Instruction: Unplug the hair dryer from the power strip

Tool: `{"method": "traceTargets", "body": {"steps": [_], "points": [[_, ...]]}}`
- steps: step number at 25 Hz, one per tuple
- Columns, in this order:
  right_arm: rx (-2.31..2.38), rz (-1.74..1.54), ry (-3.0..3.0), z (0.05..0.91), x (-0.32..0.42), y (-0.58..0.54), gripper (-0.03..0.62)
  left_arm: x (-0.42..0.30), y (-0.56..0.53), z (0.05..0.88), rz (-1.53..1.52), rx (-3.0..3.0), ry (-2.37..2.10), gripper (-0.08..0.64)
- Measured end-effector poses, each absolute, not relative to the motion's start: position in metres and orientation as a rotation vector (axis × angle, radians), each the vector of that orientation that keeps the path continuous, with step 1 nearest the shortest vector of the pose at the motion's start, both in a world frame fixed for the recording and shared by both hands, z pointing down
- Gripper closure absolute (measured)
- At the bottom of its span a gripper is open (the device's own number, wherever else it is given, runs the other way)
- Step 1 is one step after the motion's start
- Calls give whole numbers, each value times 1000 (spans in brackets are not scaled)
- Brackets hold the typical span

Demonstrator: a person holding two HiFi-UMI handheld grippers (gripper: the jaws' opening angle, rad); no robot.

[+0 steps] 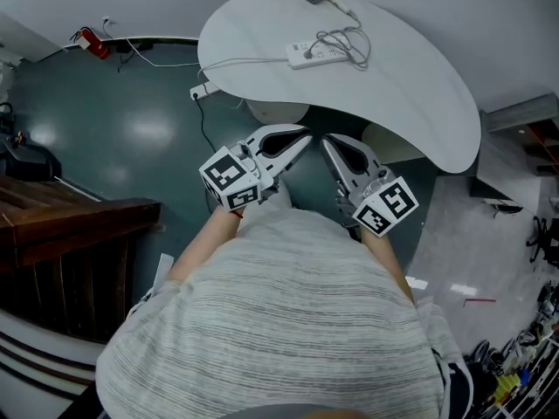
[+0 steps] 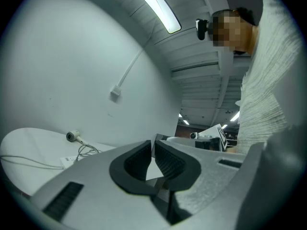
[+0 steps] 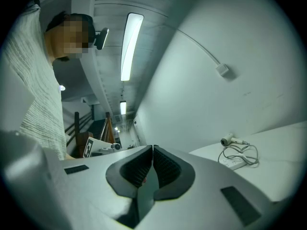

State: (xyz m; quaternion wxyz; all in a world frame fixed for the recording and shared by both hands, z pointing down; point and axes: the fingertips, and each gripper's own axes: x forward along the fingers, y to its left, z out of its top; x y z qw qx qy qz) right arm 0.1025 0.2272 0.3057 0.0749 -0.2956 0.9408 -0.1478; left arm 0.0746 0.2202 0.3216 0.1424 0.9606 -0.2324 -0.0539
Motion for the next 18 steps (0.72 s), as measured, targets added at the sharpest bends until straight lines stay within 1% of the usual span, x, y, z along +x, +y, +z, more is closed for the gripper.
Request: {"method": "traceTargets", "body": {"steps": [12, 18], "points": [[-979, -474, 2838, 323, 82, 99, 565, 60, 90, 341, -99, 2797, -586, 532], [-1027, -520, 2864, 338, 65, 43, 565, 51, 36, 363, 45, 2863, -553, 531]]}}
